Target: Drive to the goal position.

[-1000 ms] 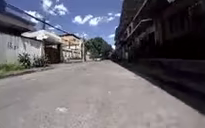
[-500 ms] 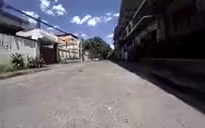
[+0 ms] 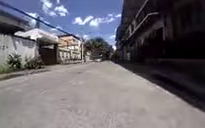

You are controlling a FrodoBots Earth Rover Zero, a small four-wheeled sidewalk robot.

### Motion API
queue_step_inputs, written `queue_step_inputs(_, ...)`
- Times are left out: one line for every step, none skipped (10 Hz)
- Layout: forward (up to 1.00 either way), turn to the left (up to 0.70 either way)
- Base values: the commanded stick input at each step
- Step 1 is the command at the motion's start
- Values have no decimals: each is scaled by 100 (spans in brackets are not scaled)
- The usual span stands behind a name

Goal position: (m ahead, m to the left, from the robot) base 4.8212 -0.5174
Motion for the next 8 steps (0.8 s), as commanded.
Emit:
queue_step_inputs(100, -30)
queue_step_inputs(100, -5)
queue_step_inputs(100, 5)
queue_step_inputs(100, 1)
queue_step_inputs(100, 0)
queue_step_inputs(100, 0)
queue_step_inputs(100, 0)
queue_step_inputs(100, 0)
